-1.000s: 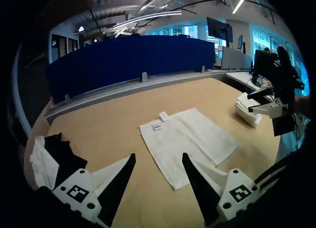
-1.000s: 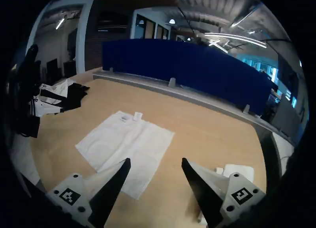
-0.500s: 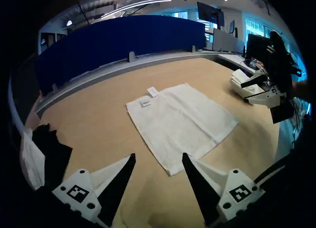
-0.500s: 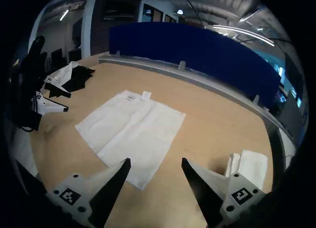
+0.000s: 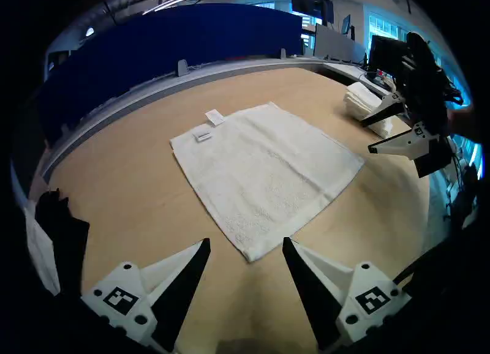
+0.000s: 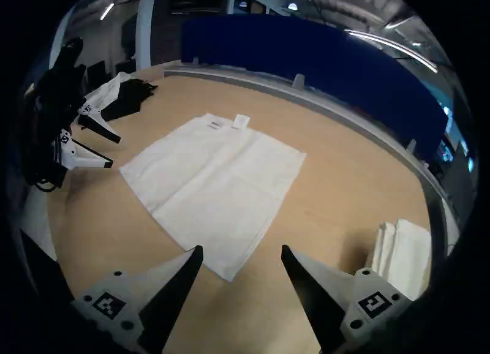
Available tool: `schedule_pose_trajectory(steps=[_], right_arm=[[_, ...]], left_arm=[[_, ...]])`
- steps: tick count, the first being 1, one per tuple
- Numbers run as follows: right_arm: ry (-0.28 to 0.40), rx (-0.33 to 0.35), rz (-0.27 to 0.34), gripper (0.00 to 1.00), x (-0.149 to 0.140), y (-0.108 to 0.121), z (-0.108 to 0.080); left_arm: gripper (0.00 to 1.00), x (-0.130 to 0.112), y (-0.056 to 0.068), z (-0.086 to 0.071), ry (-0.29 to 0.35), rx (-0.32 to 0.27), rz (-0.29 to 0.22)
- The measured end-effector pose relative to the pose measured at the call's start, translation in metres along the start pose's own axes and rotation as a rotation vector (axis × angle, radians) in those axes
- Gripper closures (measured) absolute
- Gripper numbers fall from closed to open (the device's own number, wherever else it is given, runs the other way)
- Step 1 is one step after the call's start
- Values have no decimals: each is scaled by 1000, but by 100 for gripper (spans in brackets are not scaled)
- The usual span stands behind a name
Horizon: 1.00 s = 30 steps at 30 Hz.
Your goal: Fold towel
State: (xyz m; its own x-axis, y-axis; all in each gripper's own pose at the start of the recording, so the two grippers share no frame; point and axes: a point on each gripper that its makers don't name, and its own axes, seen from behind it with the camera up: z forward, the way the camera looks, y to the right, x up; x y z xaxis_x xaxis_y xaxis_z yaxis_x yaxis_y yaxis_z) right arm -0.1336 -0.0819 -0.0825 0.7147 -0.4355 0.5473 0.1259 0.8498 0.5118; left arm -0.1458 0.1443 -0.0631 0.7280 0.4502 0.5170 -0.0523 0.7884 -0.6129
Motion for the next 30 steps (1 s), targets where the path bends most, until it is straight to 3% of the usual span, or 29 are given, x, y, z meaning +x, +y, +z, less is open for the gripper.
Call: schedule_pose_trajectory(steps=[15,30], right_arm=[[-58,30,1,3,-27,-5,13],[-76,33,-13,4,-33,-5,16]], left_arm=[[13,-12,7,17,-36,-27,2],[13,-19,6,19,-55,-29,9]])
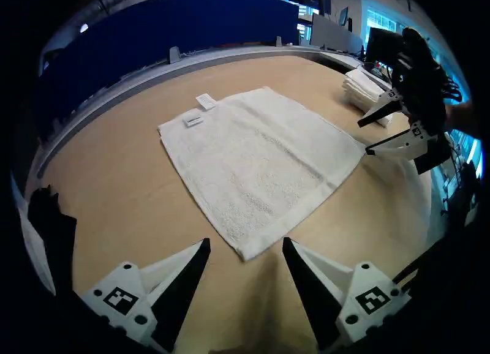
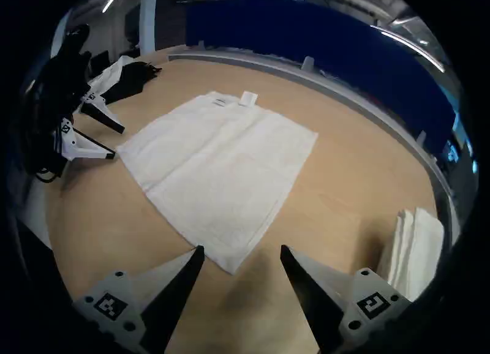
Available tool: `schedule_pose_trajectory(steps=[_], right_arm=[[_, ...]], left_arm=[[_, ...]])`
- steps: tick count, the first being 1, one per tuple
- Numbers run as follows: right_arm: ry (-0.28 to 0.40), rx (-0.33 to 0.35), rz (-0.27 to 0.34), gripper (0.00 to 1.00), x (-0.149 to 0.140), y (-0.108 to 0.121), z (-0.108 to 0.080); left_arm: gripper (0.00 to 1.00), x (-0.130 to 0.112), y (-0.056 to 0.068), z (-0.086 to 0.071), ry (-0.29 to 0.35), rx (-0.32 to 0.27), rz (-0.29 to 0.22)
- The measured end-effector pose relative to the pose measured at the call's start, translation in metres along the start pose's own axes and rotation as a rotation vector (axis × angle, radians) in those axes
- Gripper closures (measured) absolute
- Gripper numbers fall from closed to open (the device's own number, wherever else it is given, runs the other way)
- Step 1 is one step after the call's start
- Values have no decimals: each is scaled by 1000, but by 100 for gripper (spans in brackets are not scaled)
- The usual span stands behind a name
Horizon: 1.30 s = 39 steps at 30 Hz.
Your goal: Fold towel
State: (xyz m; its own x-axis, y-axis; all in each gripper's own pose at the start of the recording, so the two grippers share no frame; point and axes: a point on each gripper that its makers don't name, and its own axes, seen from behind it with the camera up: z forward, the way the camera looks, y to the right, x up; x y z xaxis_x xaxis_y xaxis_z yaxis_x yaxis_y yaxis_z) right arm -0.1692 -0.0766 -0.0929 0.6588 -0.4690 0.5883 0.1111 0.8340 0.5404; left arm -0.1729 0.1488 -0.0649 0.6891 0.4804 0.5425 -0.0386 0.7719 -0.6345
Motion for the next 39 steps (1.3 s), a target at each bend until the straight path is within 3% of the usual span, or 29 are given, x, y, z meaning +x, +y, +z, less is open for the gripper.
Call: schedule_pose_trajectory(steps=[9,29,35,39], right_arm=[[-26,21,-10,17,-13,-5,6],[-29,66,24,51,-18,-15,6],[-29,76,27,61,-18,-17,5],[-32,80,25,69,-18,-18,5]], left_arm=[[14,-7,5,3,-23,-11,9],[31,-12,3,4,-50,10,13],[46,-12,3,5,-54,11,10],[48,-12,3,4,-58,12,11]])
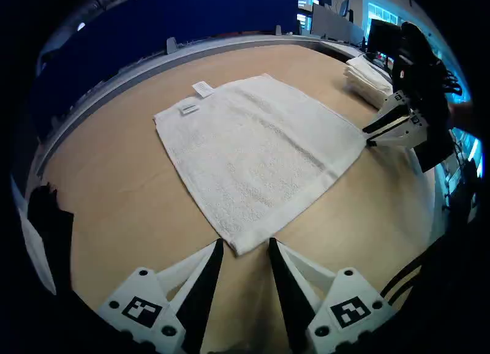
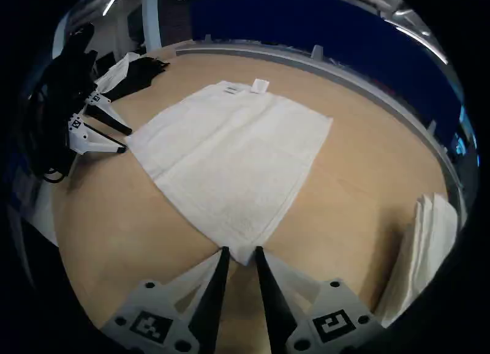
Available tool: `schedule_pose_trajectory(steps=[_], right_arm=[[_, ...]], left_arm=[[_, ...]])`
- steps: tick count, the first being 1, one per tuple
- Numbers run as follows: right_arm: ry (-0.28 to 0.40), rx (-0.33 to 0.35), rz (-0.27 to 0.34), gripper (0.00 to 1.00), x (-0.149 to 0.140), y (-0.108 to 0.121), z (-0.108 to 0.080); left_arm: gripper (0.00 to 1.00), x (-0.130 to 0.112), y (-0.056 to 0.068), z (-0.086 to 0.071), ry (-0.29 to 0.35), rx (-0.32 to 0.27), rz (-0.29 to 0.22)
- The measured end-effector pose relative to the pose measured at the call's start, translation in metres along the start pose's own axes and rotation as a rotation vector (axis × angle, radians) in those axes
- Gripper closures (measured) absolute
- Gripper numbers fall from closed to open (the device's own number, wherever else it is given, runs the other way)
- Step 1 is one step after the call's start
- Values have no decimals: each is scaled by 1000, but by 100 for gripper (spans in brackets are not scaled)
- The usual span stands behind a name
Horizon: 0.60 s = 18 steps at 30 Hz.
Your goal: Fold towel
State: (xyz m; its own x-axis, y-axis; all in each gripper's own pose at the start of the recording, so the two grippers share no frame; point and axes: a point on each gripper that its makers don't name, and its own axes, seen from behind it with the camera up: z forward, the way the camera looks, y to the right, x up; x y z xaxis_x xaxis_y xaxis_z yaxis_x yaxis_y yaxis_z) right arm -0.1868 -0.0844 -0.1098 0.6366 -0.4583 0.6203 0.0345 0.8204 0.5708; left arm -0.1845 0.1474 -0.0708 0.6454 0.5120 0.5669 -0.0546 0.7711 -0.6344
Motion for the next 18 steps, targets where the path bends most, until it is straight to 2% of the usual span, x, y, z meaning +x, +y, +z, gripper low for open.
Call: schedule_pose_trajectory(steps=[4,16,18], right_arm=[[-1,-1,2,72,0,1,0],[1,-10,6,80,1,1,0],[2,-11,8,82,2,2,0]], left_arm=[[60,0,0,-1,-6,1,1],[87,-2,-2,1,-14,15,9],[89,-2,-2,0,-14,23,8]])
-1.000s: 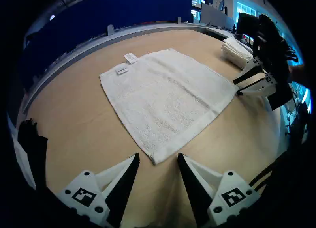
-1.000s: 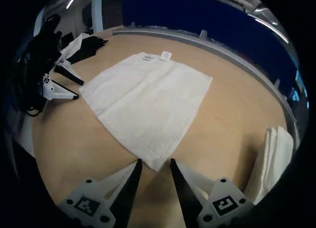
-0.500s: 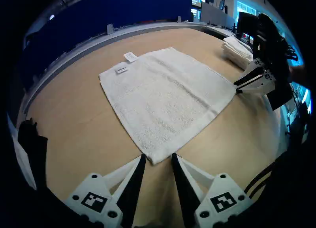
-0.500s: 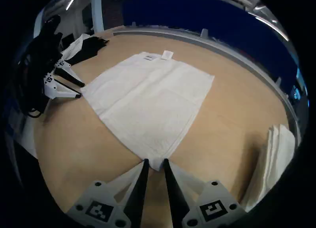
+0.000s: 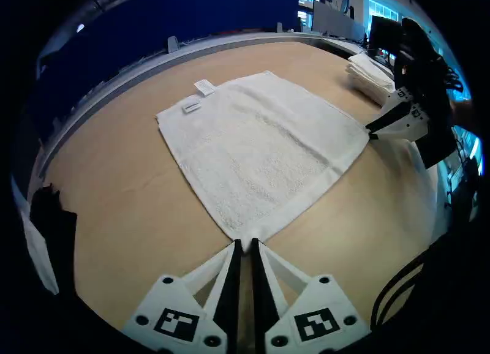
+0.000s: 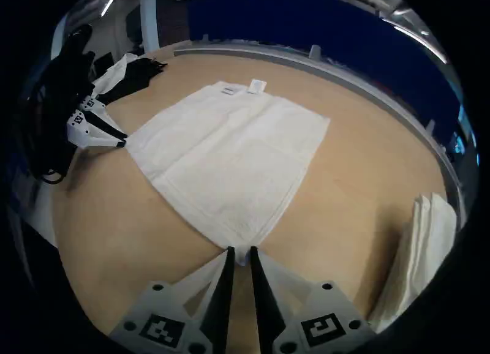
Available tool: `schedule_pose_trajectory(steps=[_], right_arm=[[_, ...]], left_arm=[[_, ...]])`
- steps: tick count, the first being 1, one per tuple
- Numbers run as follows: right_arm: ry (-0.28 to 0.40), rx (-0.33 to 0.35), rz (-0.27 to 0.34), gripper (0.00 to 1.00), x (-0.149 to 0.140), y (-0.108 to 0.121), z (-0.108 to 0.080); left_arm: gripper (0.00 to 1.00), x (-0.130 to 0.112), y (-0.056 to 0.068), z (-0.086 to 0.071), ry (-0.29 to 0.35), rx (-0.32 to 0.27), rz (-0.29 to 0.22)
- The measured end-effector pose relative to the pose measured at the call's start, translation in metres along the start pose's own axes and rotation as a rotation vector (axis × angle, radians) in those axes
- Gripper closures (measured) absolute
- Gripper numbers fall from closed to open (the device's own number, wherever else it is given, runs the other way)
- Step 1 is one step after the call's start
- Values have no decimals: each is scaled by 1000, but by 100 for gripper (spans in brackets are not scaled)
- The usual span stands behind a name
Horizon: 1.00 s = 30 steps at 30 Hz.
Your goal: Fold towel
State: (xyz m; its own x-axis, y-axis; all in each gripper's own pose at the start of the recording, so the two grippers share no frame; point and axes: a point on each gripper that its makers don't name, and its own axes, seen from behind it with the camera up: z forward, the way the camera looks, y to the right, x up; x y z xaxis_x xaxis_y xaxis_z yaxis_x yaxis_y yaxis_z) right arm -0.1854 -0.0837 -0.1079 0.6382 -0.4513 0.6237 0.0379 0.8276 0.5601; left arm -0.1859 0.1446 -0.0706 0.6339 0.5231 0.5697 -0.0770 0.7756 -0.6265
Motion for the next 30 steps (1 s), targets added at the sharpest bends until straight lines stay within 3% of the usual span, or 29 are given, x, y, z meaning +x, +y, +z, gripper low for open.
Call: schedule_pose_trajectory(steps=[7,21,30], right_arm=[[8,-3,6,87,2,0,-1],[11,-5,9,89,4,1,-4],[34,-10,13,89,18,3,-16]], left_arm=[[90,-1,3,-2,5,3,4],[91,1,6,-7,12,-5,-22],[91,15,6,-20,36,-16,-80]])
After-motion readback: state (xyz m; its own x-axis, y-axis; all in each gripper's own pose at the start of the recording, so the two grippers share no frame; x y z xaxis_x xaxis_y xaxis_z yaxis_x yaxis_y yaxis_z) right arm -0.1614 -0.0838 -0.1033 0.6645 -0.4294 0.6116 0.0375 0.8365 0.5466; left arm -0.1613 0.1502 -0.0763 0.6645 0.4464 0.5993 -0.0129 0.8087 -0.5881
